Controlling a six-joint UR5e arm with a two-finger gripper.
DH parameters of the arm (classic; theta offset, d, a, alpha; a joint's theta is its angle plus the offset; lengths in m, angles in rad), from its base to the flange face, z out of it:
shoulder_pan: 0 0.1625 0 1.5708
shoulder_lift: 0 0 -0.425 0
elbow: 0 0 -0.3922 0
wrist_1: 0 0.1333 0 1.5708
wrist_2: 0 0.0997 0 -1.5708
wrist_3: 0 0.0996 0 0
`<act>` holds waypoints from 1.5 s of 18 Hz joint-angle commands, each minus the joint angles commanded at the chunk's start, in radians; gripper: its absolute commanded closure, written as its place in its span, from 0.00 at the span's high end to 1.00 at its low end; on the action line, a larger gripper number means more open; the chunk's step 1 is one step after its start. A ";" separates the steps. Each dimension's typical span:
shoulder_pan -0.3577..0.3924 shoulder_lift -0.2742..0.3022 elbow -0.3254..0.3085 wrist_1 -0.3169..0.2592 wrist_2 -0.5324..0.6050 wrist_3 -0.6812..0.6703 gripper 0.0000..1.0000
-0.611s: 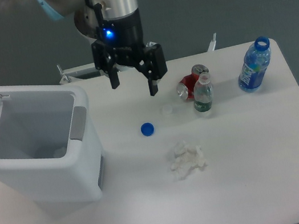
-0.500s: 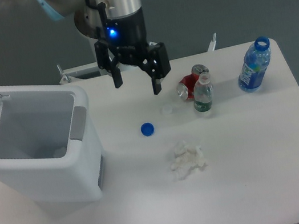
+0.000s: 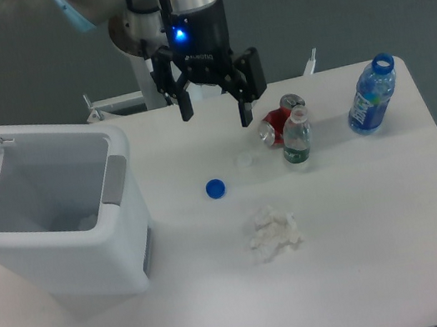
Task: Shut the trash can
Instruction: 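Raise the gripper and move it over behind the open trash can lid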
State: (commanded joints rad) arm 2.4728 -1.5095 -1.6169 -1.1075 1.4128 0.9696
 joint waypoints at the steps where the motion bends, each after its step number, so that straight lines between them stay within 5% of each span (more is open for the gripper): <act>1: 0.000 0.000 0.017 -0.002 0.000 -0.029 1.00; 14: -0.113 0.072 0.008 -0.002 -0.021 -0.368 1.00; 27: -0.189 0.092 0.025 0.015 -0.218 -0.667 1.00</act>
State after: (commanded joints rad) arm 2.2841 -1.4174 -1.5923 -1.0923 1.1952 0.3022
